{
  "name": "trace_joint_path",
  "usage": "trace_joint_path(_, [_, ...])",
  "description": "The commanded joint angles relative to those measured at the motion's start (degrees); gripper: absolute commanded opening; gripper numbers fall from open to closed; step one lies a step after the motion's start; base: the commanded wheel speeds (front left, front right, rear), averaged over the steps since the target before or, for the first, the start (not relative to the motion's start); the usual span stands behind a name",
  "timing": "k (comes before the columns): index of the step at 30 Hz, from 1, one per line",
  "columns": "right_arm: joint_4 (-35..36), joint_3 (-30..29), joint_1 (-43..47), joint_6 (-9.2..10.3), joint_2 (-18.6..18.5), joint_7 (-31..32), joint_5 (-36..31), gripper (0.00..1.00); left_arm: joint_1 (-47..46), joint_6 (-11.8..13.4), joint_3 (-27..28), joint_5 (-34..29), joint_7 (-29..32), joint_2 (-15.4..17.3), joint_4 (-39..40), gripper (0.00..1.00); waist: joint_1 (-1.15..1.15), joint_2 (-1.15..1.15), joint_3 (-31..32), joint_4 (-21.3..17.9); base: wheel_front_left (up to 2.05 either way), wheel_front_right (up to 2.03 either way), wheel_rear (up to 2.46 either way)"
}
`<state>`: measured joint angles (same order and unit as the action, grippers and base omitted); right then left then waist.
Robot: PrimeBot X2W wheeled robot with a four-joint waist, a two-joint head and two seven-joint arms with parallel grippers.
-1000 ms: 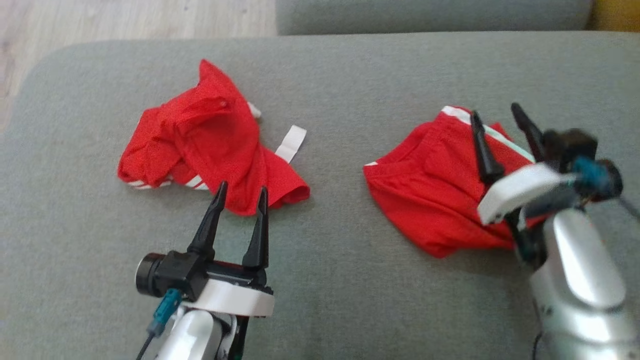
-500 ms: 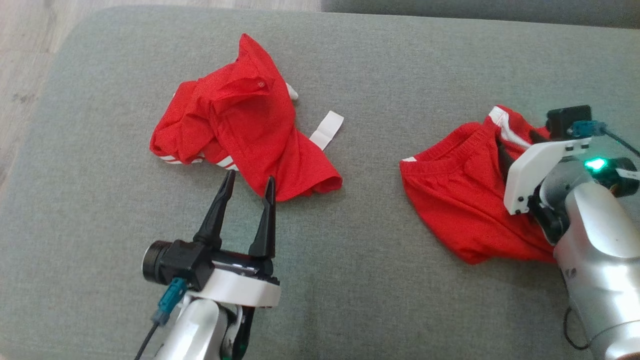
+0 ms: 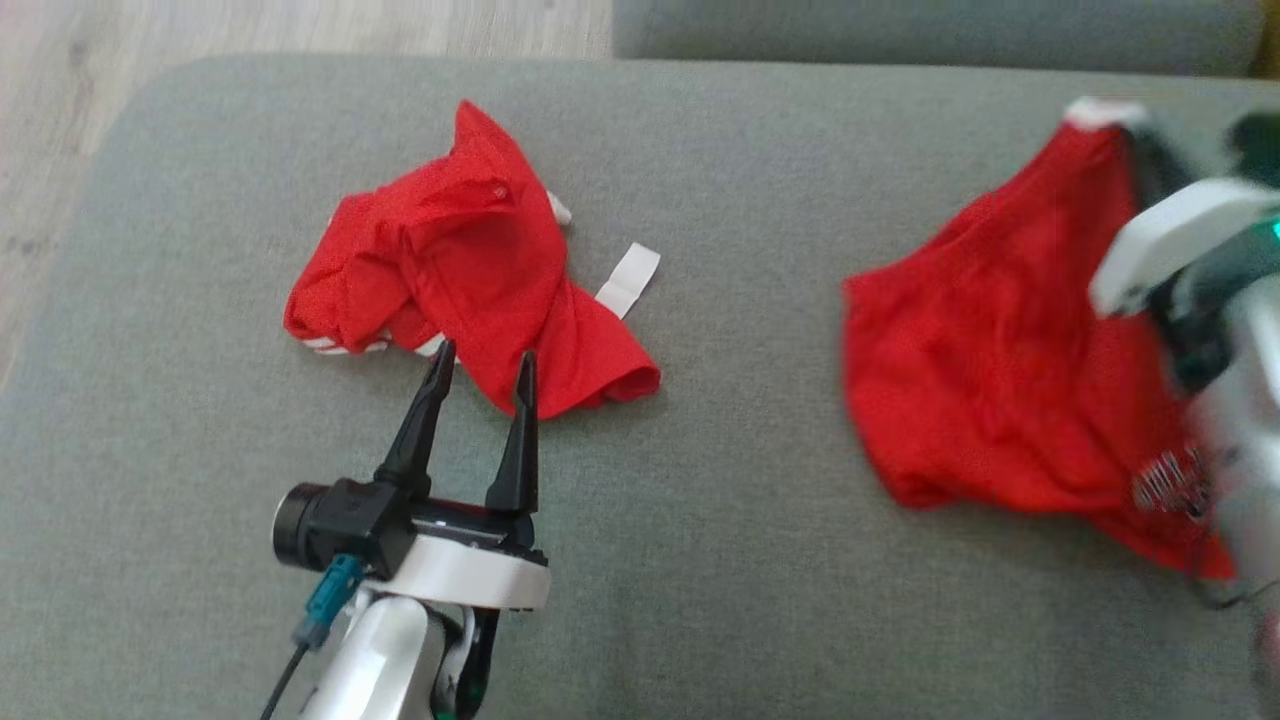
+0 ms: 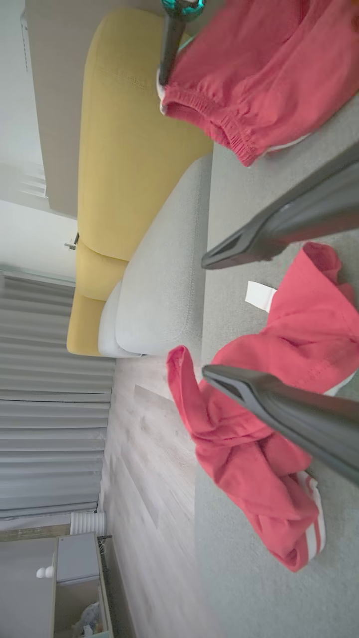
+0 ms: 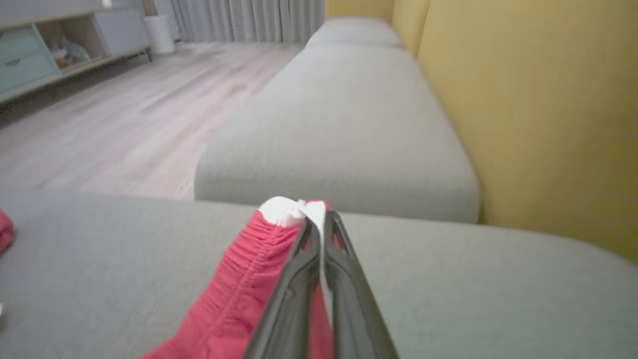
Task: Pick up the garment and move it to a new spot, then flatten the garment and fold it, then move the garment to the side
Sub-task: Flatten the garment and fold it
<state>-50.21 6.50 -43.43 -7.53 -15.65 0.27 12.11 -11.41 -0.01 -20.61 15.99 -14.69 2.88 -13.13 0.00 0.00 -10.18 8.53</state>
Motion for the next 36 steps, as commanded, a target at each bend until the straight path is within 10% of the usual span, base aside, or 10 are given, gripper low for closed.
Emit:
trace_joint_path(1, [1.54, -1.2, -4.25, 0.04, -2.46, -1.99, -0.13, 0.0, -0.9, 0.14, 2.39, 0.0, -0.3, 0.01, 1.67, 1.0, 0.0, 0.0, 2.3, -0.94, 0.0, 0.0, 0.0])
trace_joint_path(7, [3.22, -5.66, -11.87, 0.04, -7.59, -5.72, -3.66, 0.0, 2.22, 0.24, 4.04, 0.3, -0.3, 0.0, 2.39, 1.0, 0.0, 0.0, 7.02, -2.68, 0.0, 0.0, 0.0])
trace_joint_path(15, [11.27, -0.37, -10.73, 0.04, -5.46, -4.16, -3.58, 0.0, 4.79, 0.0, 5.28, -0.01, -0.3, 0.0, 3.28, 1.0, 0.0, 0.0, 8.97, -3.66, 0.0, 0.0, 0.0])
trace_joint_path(29, [17.7, 37.2, 14.7, 0.04, 3.82, -0.3, 7.9, 0.0, 3.98, -0.89, 3.45, -0.88, -0.3, 0.0, 2.21, 1.0, 0.0, 0.0, 7.93, -2.59, 0.0, 0.0, 0.0])
trace_joint_path(30, [17.17, 38.59, 15.14, 0.04, 4.08, -0.72, 8.1, 0.24, 3.97, -0.93, 3.52, -0.93, -0.3, 0.0, 2.11, 1.0, 0.0, 0.0, 8.0, -2.62, 0.0, 0.0, 0.0])
trace_joint_path(31, [16.63, 39.76, 15.41, 0.04, 4.38, -1.38, 8.1, 1.0, 4.0, -0.95, 3.55, -1.0, -0.3, 0.0, 1.99, 1.0, 0.0, 0.0, 8.14, -2.66, 0.0, 0.0, 0.0])
trace_joint_path(36, [15.19, 40.16, 15.59, 0.04, 5.58, -5.9, 9.95, 1.0, 4.51, -0.99, 3.61, -0.96, -0.3, 0.0, 1.66, 1.0, 0.0, 0.0, 8.97, -3.34, 0.0, 0.0, 0.0])
